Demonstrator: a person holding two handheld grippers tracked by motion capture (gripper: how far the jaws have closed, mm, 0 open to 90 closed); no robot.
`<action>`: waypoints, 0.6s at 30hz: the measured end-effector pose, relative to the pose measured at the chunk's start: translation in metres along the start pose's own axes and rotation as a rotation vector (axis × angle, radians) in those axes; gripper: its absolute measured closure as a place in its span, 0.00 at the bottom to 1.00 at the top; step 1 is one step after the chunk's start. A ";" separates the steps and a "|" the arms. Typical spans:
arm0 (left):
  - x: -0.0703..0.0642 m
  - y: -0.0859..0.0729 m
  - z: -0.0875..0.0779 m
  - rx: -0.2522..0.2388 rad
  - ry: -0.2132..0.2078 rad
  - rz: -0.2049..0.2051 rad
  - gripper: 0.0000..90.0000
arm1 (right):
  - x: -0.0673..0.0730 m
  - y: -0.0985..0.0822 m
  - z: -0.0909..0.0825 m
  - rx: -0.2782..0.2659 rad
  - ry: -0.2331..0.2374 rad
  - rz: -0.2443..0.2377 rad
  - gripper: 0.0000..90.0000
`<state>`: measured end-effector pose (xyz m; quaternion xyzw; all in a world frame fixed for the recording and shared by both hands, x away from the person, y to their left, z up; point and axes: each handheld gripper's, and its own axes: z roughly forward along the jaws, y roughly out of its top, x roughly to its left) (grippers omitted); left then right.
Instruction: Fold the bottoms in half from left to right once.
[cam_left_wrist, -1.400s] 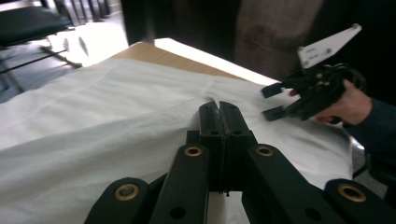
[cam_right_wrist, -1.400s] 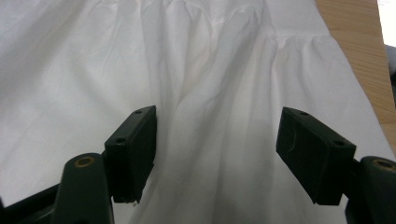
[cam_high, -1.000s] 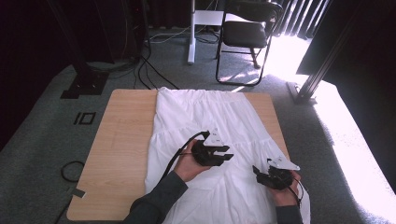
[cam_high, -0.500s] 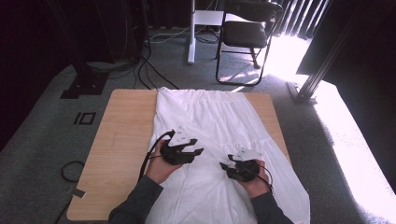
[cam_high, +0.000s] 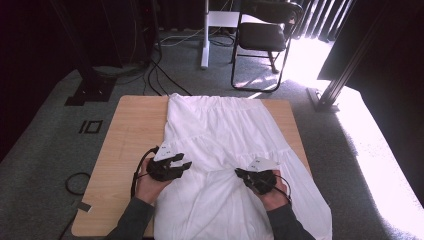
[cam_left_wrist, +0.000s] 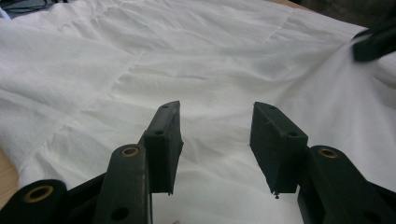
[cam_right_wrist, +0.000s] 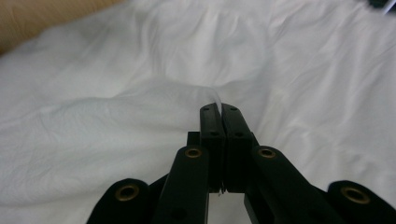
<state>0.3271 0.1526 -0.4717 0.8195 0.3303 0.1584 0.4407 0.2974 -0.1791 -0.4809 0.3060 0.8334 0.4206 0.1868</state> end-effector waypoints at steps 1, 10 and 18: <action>0.000 0.000 0.001 0.001 0.003 0.003 0.59 | 0.000 0.003 -0.006 -0.016 -0.007 -0.006 0.99; -0.006 -0.001 0.011 0.022 -0.008 0.025 0.59 | -0.008 0.022 -0.079 -0.168 -0.146 -0.051 1.00; -0.009 -0.002 0.016 0.041 -0.017 0.030 0.59 | -0.025 0.003 -0.155 -0.281 -0.335 -0.011 1.00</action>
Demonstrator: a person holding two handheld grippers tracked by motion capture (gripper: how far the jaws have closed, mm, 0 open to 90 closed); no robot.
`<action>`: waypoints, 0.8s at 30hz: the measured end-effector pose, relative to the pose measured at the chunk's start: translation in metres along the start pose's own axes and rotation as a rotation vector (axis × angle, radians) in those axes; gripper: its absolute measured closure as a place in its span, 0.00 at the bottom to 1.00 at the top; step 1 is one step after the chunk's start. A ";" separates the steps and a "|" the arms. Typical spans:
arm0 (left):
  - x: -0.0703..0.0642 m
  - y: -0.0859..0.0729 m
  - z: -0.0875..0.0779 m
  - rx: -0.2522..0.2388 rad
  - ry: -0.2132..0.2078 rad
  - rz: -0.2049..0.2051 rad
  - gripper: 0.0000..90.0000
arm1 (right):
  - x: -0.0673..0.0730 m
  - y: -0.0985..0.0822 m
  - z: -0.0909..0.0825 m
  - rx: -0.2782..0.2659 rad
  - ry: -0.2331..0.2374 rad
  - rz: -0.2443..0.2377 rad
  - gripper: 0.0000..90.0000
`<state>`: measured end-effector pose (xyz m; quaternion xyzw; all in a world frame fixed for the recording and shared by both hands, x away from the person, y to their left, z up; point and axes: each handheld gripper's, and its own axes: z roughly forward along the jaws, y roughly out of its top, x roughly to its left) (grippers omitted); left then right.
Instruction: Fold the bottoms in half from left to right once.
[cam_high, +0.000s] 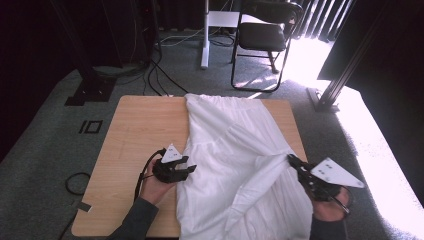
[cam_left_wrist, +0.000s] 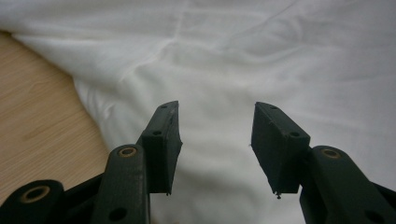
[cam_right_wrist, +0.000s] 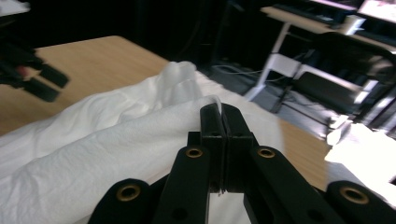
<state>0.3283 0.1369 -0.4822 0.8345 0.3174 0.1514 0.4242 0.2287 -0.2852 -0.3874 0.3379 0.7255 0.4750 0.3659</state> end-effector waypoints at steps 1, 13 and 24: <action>-0.001 0.000 0.001 0.002 0.000 0.005 0.59 | -0.011 -0.005 -0.014 -0.006 -0.047 0.017 1.00; -0.007 -0.007 0.024 0.068 -0.018 0.018 0.58 | -0.069 -0.121 -0.014 0.282 -0.160 0.238 0.98; -0.019 -0.012 0.049 0.120 -0.047 0.048 0.58 | -0.043 -0.124 0.040 0.368 -0.088 0.281 0.54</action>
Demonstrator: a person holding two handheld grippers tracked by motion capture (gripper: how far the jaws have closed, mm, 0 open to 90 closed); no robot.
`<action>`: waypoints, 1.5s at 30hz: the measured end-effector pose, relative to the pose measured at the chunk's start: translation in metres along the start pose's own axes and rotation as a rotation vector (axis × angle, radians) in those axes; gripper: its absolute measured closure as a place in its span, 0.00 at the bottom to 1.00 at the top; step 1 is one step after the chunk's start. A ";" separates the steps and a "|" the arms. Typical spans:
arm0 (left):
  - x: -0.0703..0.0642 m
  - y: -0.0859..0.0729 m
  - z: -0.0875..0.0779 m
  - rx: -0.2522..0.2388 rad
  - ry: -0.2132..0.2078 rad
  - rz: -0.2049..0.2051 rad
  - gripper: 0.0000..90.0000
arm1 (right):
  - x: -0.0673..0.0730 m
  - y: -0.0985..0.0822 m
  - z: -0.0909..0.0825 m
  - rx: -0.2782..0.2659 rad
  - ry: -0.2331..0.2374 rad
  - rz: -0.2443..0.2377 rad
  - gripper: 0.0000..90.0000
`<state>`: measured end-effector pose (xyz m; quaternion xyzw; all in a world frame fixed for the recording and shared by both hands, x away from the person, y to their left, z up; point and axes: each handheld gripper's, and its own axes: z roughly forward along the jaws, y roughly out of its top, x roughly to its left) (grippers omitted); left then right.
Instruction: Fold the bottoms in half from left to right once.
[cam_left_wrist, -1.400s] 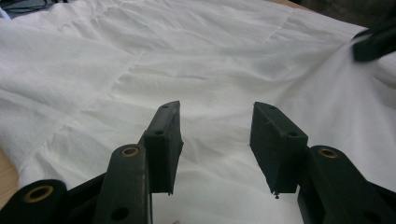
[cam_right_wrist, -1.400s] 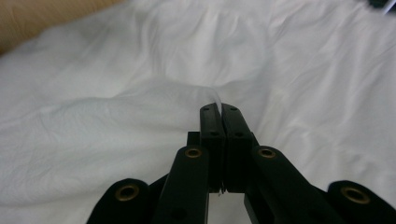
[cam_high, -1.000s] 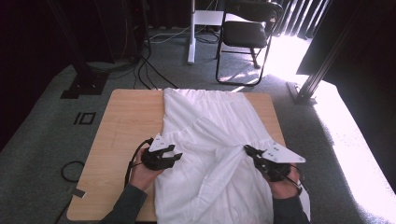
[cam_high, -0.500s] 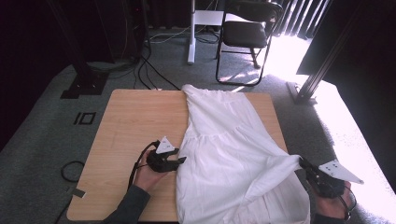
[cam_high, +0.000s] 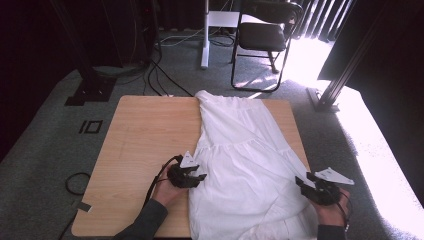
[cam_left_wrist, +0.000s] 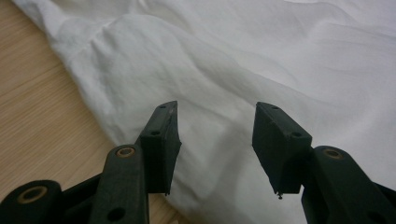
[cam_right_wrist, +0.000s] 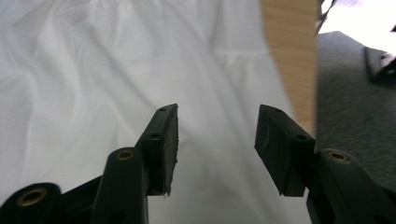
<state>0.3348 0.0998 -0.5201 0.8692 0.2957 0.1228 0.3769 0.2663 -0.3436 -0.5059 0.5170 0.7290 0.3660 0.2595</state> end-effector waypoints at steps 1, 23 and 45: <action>-0.001 0.000 0.001 0.002 -0.005 0.006 0.58 | 0.003 0.001 0.006 0.016 0.014 0.007 0.53; -0.001 0.002 0.008 0.011 -0.010 0.017 0.58 | -0.031 -0.062 -0.077 0.215 -0.162 0.064 0.98; -0.003 0.004 0.011 0.011 -0.011 0.023 0.56 | -0.016 0.031 0.076 0.132 0.070 -0.026 0.51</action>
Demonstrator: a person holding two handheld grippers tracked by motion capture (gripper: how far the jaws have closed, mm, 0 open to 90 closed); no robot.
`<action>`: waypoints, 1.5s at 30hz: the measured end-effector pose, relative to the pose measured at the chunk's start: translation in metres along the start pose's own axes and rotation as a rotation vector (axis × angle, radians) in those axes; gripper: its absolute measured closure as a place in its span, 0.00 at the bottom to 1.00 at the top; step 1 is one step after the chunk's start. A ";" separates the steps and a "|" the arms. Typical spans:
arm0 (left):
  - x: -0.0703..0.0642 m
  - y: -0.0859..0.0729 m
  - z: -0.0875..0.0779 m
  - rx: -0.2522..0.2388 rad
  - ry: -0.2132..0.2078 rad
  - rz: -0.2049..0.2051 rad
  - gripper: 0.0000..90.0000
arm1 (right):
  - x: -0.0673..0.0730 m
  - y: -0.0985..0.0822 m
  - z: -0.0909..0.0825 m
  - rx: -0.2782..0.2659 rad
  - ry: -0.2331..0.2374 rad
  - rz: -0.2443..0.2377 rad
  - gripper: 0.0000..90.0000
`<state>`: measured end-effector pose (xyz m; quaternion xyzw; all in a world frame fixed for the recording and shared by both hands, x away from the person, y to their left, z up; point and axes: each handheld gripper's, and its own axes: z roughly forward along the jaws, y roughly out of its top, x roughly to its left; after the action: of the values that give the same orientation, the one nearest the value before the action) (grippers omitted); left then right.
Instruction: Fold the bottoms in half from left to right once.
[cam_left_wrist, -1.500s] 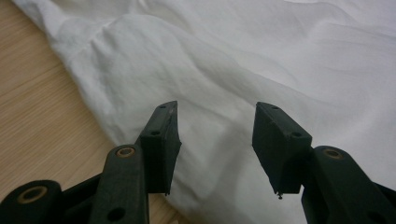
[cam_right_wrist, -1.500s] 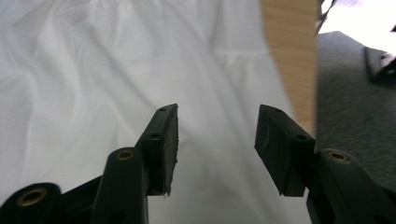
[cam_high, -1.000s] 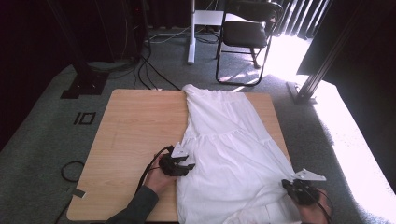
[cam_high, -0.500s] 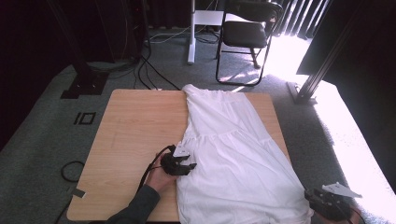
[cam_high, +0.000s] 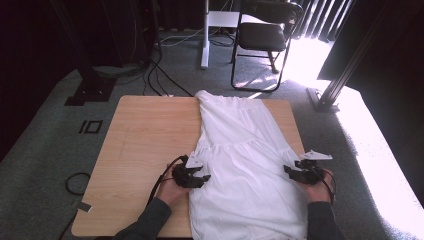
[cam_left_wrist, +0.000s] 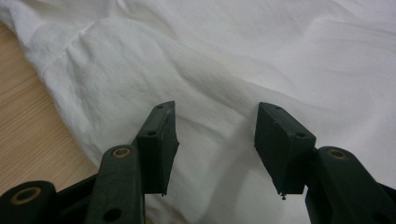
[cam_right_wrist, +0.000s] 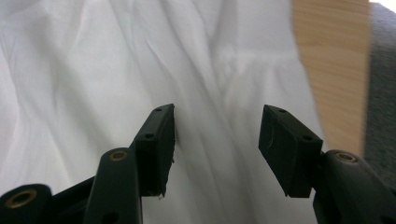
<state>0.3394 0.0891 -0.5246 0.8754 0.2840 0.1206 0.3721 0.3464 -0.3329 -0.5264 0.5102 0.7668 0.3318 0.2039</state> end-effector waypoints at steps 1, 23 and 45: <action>0.000 0.000 0.000 0.000 0.001 0.000 0.56 | 0.001 0.005 0.005 0.019 0.015 -0.004 0.58; 0.002 -0.001 0.009 0.012 0.034 -0.040 0.52 | -0.028 -0.015 -0.032 -0.022 -0.254 0.066 1.00; 0.009 -0.002 0.032 0.039 0.053 -0.130 0.46 | -0.038 -0.021 0.009 0.048 -0.185 0.088 0.62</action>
<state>0.3589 0.0771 -0.5483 0.8587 0.3521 0.1138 0.3546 0.3536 -0.3705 -0.5486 0.5767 0.7293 0.2734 0.2466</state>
